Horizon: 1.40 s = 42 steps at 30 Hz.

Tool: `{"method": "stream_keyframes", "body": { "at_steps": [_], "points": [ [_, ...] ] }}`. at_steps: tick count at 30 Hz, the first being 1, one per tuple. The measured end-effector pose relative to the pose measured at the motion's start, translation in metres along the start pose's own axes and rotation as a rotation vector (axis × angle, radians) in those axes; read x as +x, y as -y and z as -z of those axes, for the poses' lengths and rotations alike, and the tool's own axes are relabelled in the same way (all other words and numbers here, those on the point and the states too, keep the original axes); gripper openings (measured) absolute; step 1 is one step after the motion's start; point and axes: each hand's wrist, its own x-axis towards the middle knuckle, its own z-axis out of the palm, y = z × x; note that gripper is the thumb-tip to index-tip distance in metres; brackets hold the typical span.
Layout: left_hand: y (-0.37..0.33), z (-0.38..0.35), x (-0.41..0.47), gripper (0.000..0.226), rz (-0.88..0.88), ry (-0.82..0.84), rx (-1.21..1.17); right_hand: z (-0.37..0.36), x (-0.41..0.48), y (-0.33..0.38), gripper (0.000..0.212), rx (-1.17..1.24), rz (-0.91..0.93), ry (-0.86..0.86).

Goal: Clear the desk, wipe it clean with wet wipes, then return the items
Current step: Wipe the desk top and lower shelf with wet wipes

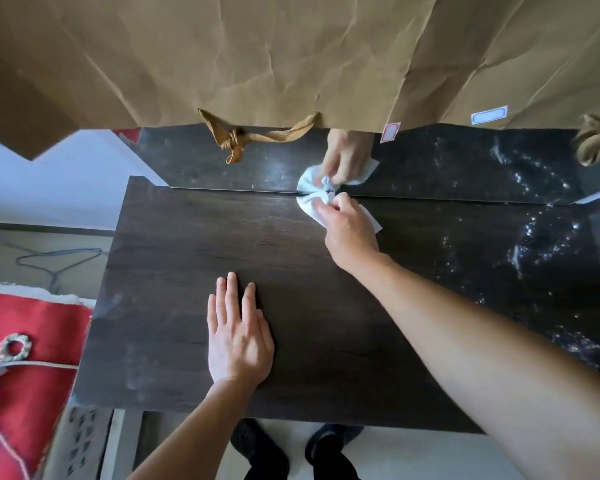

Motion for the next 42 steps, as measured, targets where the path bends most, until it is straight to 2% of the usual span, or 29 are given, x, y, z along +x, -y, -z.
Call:
{"method": "stream_keyframes", "body": {
  "at_steps": [4, 7, 9, 13, 16, 19, 21, 24, 26, 28, 31, 34, 36, 39, 40, 42],
  "points": [
    [0.001, -0.001, 0.0, 0.046, -0.001, 0.013, -0.03, 0.022, -0.025, -0.072, 0.023, 0.048, -0.255, -0.236],
    [0.001, 0.0, 0.0, 0.046, 0.003, 0.025, -0.028, 0.022, -0.015, -0.065, 0.019, 0.08, -0.431, -0.32],
    [0.001, 0.001, -0.001, 0.046, 0.0, 0.03, -0.021, 0.004, -0.001, -0.035, 0.019, 0.111, -0.343, -0.303],
    [0.002, 0.001, 0.001, 0.045, -0.004, 0.026, -0.007, -0.021, 0.016, 0.018, 0.043, 0.086, -0.06, -0.114],
    [0.002, 0.001, 0.0, 0.046, -0.009, 0.033, -0.011, -0.015, -0.01, 0.014, 0.043, 0.068, 0.11, 0.012],
    [0.002, 0.003, 0.001, 0.048, -0.006, 0.032, -0.02, 0.003, -0.078, -0.014, 0.038, 0.12, 0.307, 0.11],
    [0.001, 0.003, 0.0, 0.048, -0.002, 0.036, -0.021, 0.021, -0.085, -0.045, 0.034, 0.104, 0.254, 0.08],
    [0.001, 0.004, 0.0, 0.048, -0.009, 0.034, -0.02, 0.027, -0.044, -0.076, 0.032, 0.016, -0.113, -0.124],
    [0.002, 0.003, 0.001, 0.048, -0.009, 0.024, -0.02, 0.015, -0.027, -0.058, 0.04, 0.015, -0.211, -0.187],
    [0.001, 0.001, 0.0, 0.048, -0.003, 0.021, -0.026, -0.007, -0.044, -0.015, 0.046, 0.059, -0.094, -0.151],
    [0.003, -0.001, 0.0, 0.049, -0.011, 0.028, -0.03, -0.023, -0.115, 0.03, 0.034, 0.15, 0.179, -0.024],
    [0.005, -0.002, 0.0, 0.05, -0.018, 0.041, -0.02, -0.005, -0.166, 0.008, 0.033, 0.145, 0.3, 0.031],
    [0.004, -0.001, 0.001, 0.051, -0.024, 0.047, -0.015, 0.009, -0.165, -0.027, 0.036, 0.062, 0.187, -0.067],
    [0.005, -0.002, 0.001, 0.054, -0.031, 0.052, -0.004, 0.017, -0.146, -0.046, 0.037, 0.016, -0.208, -0.231],
    [0.005, -0.003, 0.001, 0.054, -0.033, 0.054, -0.005, 0.014, -0.147, -0.036, 0.038, -0.003, -0.267, -0.263],
    [0.006, -0.003, 0.001, 0.053, -0.035, 0.06, -0.016, 0.002, -0.168, -0.002, 0.039, 0.043, -0.241, -0.253]
  ]
}}
